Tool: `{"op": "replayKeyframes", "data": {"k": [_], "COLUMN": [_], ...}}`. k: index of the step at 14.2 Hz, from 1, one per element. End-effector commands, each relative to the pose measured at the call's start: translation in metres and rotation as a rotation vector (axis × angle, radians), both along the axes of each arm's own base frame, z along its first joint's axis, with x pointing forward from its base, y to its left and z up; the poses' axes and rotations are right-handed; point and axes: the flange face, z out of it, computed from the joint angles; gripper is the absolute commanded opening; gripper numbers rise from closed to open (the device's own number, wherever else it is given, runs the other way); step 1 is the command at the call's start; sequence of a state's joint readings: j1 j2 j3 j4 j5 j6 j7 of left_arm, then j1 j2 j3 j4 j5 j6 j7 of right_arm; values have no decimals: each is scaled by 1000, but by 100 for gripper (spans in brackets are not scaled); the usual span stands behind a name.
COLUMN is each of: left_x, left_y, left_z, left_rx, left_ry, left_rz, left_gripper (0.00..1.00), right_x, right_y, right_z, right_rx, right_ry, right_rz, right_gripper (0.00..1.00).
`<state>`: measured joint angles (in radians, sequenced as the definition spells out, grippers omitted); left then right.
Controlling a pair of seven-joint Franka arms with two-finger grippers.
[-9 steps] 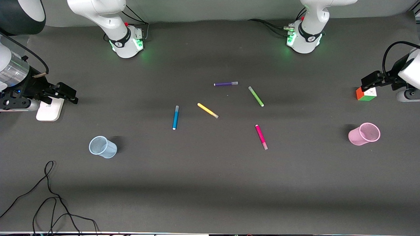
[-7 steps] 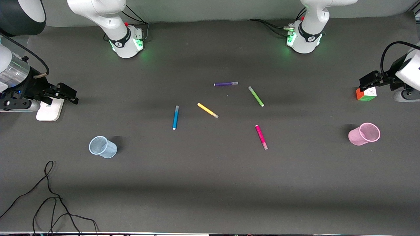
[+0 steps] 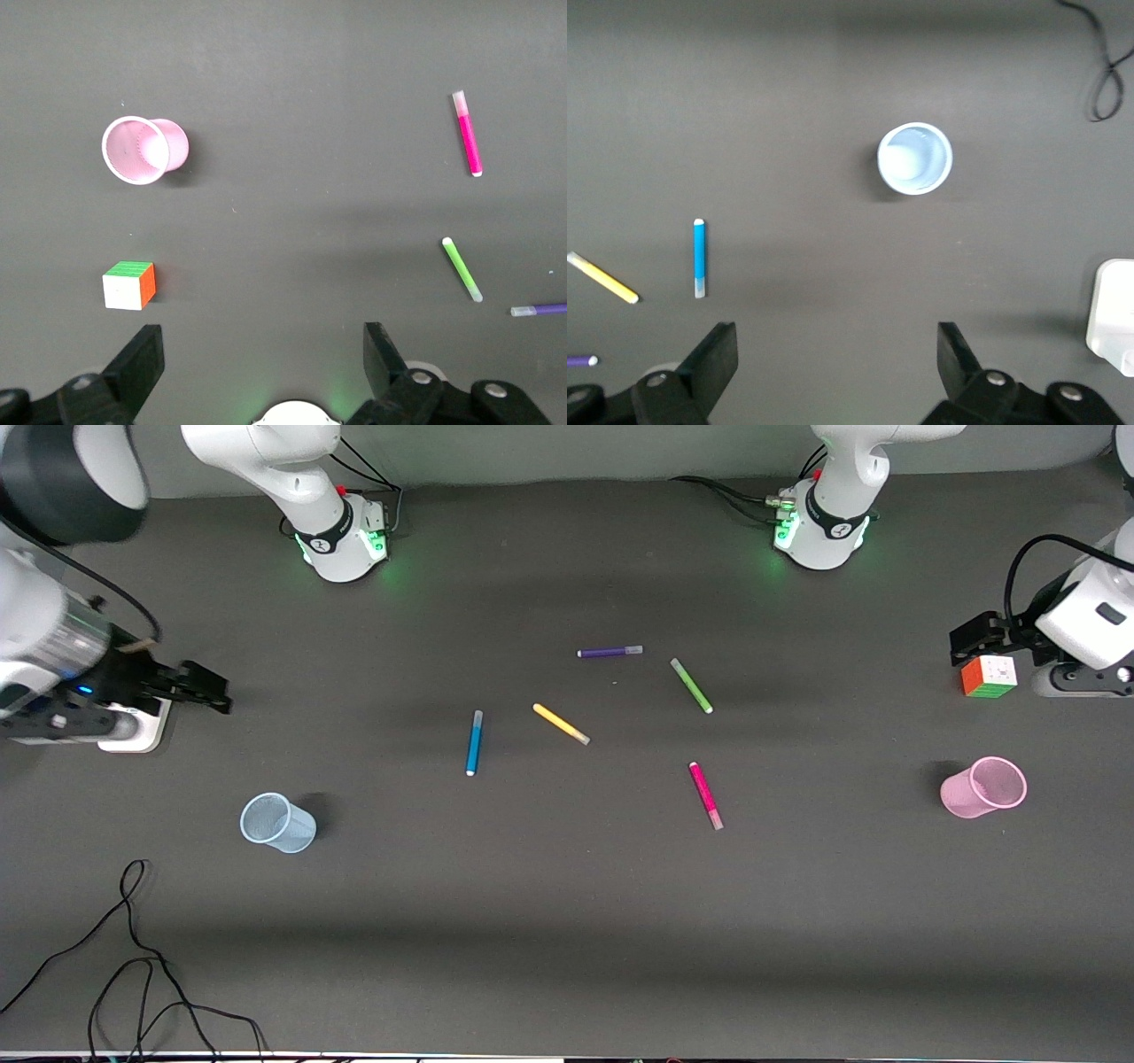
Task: Place pink and blue markers in matching cups
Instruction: 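Move the right gripper toward the blue marker while the left gripper reaches the pink marker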
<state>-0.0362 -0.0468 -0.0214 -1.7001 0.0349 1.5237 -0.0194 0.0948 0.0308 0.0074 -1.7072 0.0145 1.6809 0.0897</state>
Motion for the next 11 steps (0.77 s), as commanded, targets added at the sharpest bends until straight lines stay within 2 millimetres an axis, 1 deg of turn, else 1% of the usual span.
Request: {"op": "replayKeyframes", "data": {"k": [1, 2, 3, 4, 6, 7, 8, 9, 10, 11], "left_x": [2, 5, 10, 15, 28, 33, 38, 42, 44, 44], "left_y": [-23, -31, -38, -49, -73, -93, -118, -135, -151, -171], "left_z": [-20, -31, -48, -65, -106, -126, -152, -175, -198, -216], "left_rx": [-23, -32, -35, -54, -70, -59, -47, -35, -23, -12], "left_ry": [65, 89, 119, 146, 201, 205, 215, 226, 235, 232], "left_rz": [-17, -29, -39, -46, -2, 20, 21, 32, 51, 64], "left_gripper": [100, 100, 100, 100, 100, 100, 100, 100, 100, 100], "right_x": [24, 29, 35, 39, 48, 53, 61, 65, 64, 66], "right_y": [49, 71, 87, 104, 137, 150, 158, 168, 190, 201], "right_z": [-43, -55, -69, -85, -118, -128, -144, -162, -180, -199], "right_rx": [-16, -1, 19, 35, 69, 92, 116, 123, 118, 111], "right_ry": [64, 84, 110, 135, 189, 207, 231, 253, 266, 264], "right_rz": [30, 0, -28, -24, -19, -33, -46, -42, -18, -31], "right_gripper": [100, 100, 100, 100, 100, 100, 100, 100, 100, 100]}}
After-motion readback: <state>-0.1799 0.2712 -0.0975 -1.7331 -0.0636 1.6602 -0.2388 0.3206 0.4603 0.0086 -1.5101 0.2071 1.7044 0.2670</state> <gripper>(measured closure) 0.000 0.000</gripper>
